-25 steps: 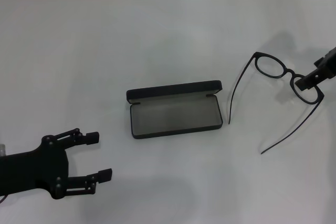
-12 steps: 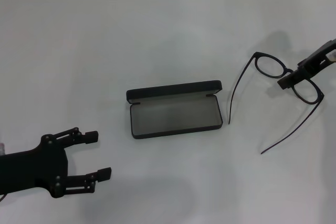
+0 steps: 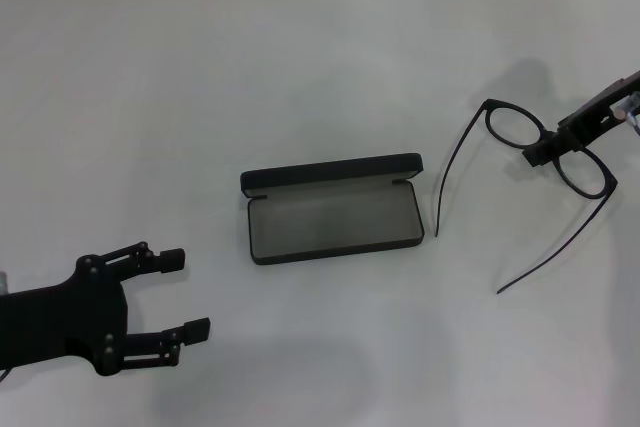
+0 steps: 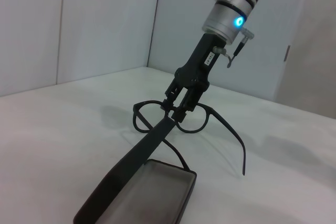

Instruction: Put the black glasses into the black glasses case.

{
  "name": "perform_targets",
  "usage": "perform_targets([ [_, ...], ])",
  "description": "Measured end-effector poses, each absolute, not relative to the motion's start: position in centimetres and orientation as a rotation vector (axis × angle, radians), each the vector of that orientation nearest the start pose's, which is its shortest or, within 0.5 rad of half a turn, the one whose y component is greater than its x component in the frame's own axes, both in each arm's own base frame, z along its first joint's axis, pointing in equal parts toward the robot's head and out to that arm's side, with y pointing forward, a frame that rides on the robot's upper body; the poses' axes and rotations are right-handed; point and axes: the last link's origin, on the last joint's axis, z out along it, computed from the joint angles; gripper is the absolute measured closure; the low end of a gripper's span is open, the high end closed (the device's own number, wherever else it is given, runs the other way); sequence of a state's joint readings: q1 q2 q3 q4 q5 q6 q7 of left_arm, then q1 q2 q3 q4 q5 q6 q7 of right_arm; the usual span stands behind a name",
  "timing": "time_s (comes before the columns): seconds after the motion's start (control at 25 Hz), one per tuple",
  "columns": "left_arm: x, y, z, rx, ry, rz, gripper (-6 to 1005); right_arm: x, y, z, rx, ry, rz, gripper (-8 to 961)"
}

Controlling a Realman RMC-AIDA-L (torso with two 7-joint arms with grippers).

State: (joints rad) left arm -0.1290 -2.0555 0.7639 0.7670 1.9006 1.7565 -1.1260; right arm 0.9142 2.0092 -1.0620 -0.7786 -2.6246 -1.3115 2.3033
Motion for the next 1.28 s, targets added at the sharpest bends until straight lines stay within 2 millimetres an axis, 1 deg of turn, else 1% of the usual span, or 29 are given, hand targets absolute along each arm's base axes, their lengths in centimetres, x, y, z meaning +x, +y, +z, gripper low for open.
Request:
perform_targets([
  [0.08, -33.7, 20.7, 2.3, -2.695, -0.555, -0.689, 163, 19.3, 43.1, 0.4, -2.581, 0.884, -0.399, 160],
  [0.2, -33.7, 20.7, 2.4, -2.694, -0.555, -0.685, 164, 19.3, 43.1, 0.2, -2.585, 0.862, -0.421, 340],
  [0.44, -33.8, 20.8, 2.3, -2.689, -0.559, -0.680, 168, 19.3, 43.2, 0.0, -2.577, 0.846, -0.428, 573],
  [0.64, -33.8, 20.8, 2.3, -2.689, -0.560, -0.681, 171, 19.1, 43.2, 0.0, -2.581, 0.833, -0.434, 791],
  [1.04, -33.8, 20.9, 2.4, -2.689, -0.562, -0.680, 177, 19.0, 43.1, 0.0, -2.592, 0.830, -0.452, 876],
  [1.16, -33.7, 20.8, 2.4, -2.689, -0.563, -0.680, 179, 18.7, 43.0, 0.4, -2.594, 0.831, -0.449, 884],
  [1.28, -33.8, 20.9, 2.4, -2.689, -0.565, -0.680, 181, 18.4, 43.1, 1.4, -2.589, 0.851, -0.411, 883],
])
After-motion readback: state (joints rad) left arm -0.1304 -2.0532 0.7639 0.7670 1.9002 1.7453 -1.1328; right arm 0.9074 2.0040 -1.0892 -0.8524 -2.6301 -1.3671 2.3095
